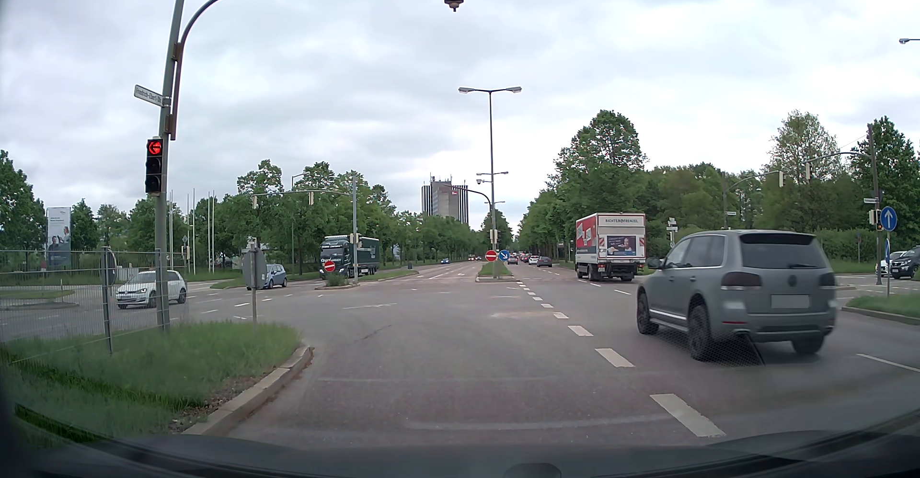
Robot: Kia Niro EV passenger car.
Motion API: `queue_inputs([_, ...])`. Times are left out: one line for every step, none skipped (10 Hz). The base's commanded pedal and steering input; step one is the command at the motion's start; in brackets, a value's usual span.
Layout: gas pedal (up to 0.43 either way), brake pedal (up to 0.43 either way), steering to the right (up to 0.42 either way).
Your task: Follow the waypoints while adhering to traffic rules and regulations
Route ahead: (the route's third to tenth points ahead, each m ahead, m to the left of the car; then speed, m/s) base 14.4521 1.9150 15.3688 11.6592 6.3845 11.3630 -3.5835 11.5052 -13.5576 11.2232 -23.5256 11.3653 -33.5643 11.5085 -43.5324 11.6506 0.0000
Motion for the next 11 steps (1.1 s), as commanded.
queue_inputs([0.0,0.262,-0.003])
queue_inputs([0.0,0.262,-0.003])
queue_inputs([0.0,0.262,-0.003])
queue_inputs([0.0,0.262,-0.003])
queue_inputs([0.0,0.262,-0.003])
queue_inputs([0.0,0.262,-0.003])
queue_inputs([0.0,0.262,-0.003])
queue_inputs([0.0,0.262,-0.003])
queue_inputs([0.0,0.262,-0.003])
queue_inputs([0.0,0.262,-0.003])
queue_inputs([0.0,0.262,-0.003])
